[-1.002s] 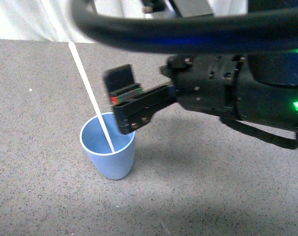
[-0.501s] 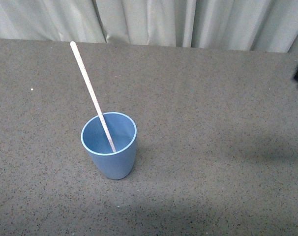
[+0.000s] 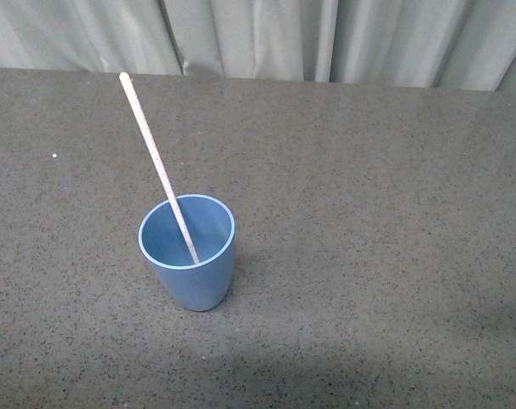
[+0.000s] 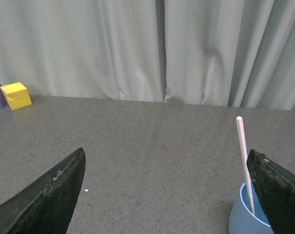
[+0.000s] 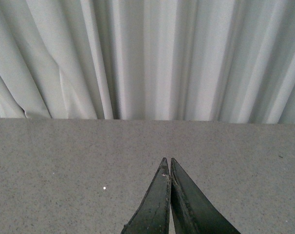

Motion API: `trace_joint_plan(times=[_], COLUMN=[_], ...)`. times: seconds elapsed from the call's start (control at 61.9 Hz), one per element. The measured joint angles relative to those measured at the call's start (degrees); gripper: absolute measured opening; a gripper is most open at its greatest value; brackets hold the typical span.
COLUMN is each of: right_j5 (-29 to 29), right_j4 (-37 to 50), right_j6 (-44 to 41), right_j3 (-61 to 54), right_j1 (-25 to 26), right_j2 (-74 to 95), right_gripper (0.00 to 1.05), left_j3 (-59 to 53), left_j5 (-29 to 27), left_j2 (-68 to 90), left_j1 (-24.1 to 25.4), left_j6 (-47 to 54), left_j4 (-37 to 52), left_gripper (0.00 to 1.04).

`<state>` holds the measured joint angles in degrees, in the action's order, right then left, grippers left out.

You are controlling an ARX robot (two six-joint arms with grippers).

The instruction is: Transfer chopsticks to blue cup

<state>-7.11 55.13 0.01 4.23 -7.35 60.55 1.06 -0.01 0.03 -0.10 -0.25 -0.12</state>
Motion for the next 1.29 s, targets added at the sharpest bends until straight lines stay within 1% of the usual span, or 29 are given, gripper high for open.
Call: trace_joint_plan(times=[0.178, 0.226, 0.259, 0.339, 1.051, 1.293], right_j5=[2.3, 5.9, 6.8, 6.7, 7.1, 7.1], right_j4=[-6.8, -9.0, -10.2, -13.3, -36.3, -42.0], right_j6=[0.0, 0.0, 0.0, 0.0, 0.0, 0.0], right_j3=[-2.1, -2.5, -2.8, -3.3, -4.0, -4.0], right_j1=[2.2, 4.5, 5.6, 7.1, 7.2, 7.2], right_j2=[-9.3, -11.7, -13.1, -16.9, -41.9, -47.6], right_gripper=[0.01, 0.01, 0.01, 0.01, 0.01, 0.01], left_j3=[0.0, 0.0, 0.0, 0.0, 0.0, 0.0], left_j5=[0.0, 0.0, 0.0, 0.0, 0.0, 0.0], left_j2=[0.0, 0.0, 0.0, 0.0, 0.0, 0.0], left_j1=[0.0, 0.0, 0.0, 0.0, 0.0, 0.0], left_j6=[0.0, 0.0, 0.0, 0.0, 0.0, 0.0], left_j4=[0.0, 0.0, 0.0, 0.0, 0.0, 0.0], left_gripper=[0.98, 0.98, 0.98, 0.98, 0.98, 0.98])
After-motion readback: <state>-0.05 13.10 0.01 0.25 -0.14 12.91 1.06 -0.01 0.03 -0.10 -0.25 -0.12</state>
